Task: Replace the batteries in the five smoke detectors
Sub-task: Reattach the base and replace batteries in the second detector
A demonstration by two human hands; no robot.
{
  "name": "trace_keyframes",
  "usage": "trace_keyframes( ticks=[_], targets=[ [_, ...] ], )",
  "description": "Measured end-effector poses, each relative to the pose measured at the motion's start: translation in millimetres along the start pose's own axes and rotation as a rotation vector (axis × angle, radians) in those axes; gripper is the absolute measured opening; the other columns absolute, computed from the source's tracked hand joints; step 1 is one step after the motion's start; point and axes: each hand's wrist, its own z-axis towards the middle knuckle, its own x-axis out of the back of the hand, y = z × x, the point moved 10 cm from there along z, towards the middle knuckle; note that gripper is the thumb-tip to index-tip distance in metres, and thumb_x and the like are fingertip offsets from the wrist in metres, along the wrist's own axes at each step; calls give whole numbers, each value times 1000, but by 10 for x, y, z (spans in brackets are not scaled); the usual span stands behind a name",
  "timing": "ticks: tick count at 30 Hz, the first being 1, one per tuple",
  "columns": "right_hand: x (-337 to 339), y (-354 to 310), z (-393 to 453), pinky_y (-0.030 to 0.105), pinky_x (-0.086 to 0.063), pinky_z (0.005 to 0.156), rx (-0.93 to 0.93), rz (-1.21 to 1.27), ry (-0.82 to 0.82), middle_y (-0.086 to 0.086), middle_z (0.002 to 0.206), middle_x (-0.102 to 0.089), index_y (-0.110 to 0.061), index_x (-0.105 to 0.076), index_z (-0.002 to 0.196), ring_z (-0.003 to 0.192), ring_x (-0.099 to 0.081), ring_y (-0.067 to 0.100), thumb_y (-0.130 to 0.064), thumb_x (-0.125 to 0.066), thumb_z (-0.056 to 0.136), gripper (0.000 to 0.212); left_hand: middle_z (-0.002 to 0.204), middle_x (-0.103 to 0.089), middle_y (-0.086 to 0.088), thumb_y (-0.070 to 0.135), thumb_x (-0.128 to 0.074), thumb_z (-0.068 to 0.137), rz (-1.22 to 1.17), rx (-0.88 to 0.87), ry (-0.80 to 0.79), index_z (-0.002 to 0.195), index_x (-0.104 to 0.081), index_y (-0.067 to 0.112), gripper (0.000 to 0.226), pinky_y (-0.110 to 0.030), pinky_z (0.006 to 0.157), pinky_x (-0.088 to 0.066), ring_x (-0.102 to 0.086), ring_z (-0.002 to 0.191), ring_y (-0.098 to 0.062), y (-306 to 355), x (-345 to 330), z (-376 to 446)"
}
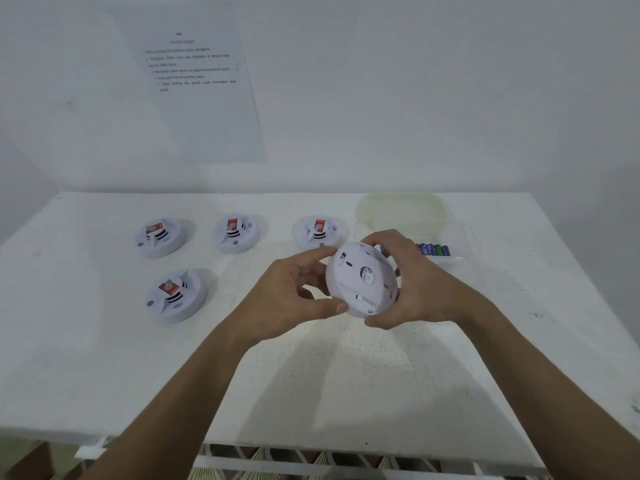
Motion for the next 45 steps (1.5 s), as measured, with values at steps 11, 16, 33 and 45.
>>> trace_keyframes(
  ticks=[11,16,33,45],
  targets=[
    [-16,12,-34,23,-56,85,92,461,13,-22,128,-52,-46,-41,132,120,-56,5,-16,-91,59,94,136,-44,29,44,-88,63,247,-25,-25,140,-36,56,94,-18,90,-43,-49,120,4,82,-41,-97],
    [-119,39,-51,27,-55,91,112,547,8,-11,134,-55,-39,-42,137,126,-55,15,-5,-88,63,93,125,-59,28,47,-87,62,243,-47,-72,144,-35,50,97,-22,84,-50,-61,106,-1,152,-146,-66],
    [-213,4,89,58,-52,94,13,286,82,-18,140,-48,-48,-49,137,126,-52,14,-38,-97,47,102,84,-66,14,41,-96,49,270,-15,99,118,-53,60,84,-21,69,-50,-53,70,-10,62,369,-118],
    [-581,-213,273,56,-53,92,-22,309,85,-12,142,-47,-43,-50,139,126,-53,16,-29,-97,48,104,84,-69,4,34,-96,50,301,-5,80,127,-60,40,85,-26,71,-51,-52,69,-12,-68,763,-295]
  ],
)
